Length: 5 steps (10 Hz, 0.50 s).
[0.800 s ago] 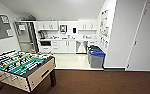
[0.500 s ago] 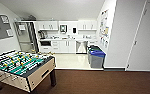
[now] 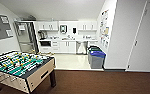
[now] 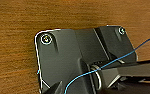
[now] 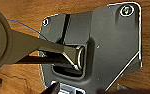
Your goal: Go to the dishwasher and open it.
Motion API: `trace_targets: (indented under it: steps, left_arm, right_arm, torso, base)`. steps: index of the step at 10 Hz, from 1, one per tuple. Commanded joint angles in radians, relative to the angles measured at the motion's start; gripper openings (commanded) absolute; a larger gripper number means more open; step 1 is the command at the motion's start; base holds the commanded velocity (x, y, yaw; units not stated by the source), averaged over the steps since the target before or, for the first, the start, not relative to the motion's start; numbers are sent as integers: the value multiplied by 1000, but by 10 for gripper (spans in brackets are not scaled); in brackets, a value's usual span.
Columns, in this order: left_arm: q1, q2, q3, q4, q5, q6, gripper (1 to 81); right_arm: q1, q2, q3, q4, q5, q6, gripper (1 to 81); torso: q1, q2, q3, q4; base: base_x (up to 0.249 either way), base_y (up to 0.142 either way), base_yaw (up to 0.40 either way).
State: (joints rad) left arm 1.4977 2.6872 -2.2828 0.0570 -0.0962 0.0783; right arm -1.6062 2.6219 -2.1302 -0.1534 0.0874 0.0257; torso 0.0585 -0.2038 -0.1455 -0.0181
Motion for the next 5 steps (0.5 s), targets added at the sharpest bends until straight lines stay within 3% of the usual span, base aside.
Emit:
trace_targets:
  steps: [1,5]
  left_arm:
    - [-59,-21,9,9,42,3,811]
    - [-59,-19,9,9,41,3,811]
  right_arm:
    - [48,-21,9,-15,-43,-6,811]
    - [48,-15,-9,-14,-41,-4,811]
  torso:
    - [0,0,0,0]
    - [0,0,0,0]
  base:
    - [87,0,0]
    - [88,0,0]
